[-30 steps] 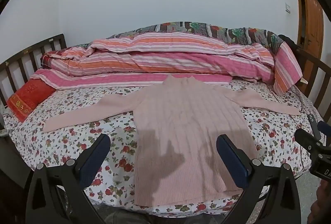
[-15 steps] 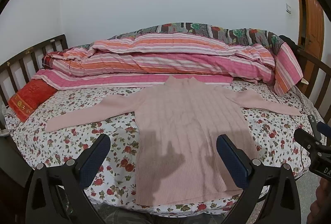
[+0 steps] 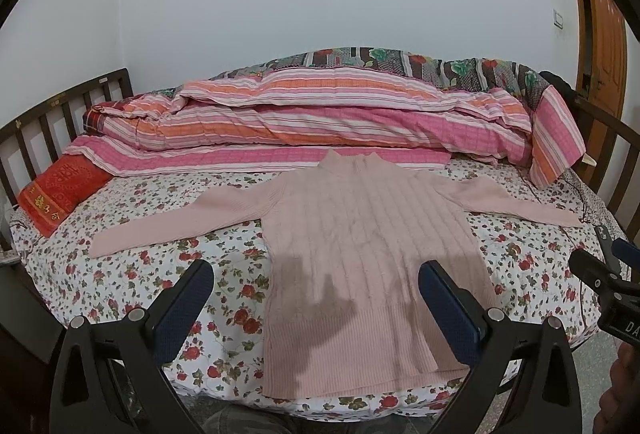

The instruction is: Fold small clothes

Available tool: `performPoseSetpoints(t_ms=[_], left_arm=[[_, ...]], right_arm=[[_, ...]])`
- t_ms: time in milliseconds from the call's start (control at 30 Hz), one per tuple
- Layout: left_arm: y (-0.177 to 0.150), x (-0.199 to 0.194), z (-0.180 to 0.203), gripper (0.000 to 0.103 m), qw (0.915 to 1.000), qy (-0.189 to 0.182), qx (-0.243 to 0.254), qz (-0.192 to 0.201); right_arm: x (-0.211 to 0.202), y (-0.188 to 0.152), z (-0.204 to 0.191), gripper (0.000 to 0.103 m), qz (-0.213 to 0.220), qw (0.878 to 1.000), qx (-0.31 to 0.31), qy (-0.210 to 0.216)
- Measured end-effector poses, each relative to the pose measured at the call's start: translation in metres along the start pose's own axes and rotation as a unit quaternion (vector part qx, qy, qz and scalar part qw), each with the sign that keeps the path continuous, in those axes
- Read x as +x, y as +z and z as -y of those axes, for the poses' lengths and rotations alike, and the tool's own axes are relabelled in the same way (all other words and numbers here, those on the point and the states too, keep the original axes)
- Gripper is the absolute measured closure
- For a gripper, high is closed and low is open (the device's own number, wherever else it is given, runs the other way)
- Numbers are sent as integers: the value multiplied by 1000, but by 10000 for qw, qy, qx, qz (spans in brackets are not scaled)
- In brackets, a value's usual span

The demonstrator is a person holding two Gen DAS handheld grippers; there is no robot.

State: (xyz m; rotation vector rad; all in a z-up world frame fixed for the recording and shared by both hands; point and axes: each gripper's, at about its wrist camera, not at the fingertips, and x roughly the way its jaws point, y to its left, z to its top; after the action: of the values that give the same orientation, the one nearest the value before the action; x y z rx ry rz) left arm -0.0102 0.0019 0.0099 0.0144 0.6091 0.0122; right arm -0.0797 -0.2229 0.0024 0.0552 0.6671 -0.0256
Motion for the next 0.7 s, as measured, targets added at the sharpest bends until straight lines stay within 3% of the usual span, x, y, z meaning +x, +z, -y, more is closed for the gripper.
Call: performPoseSetpoints(t_ms=[700], left_arm=[[4, -3, 0, 0, 10000, 9, 9, 55]], right_arm=[[-4, -1, 5, 0, 42, 10000, 49, 12]])
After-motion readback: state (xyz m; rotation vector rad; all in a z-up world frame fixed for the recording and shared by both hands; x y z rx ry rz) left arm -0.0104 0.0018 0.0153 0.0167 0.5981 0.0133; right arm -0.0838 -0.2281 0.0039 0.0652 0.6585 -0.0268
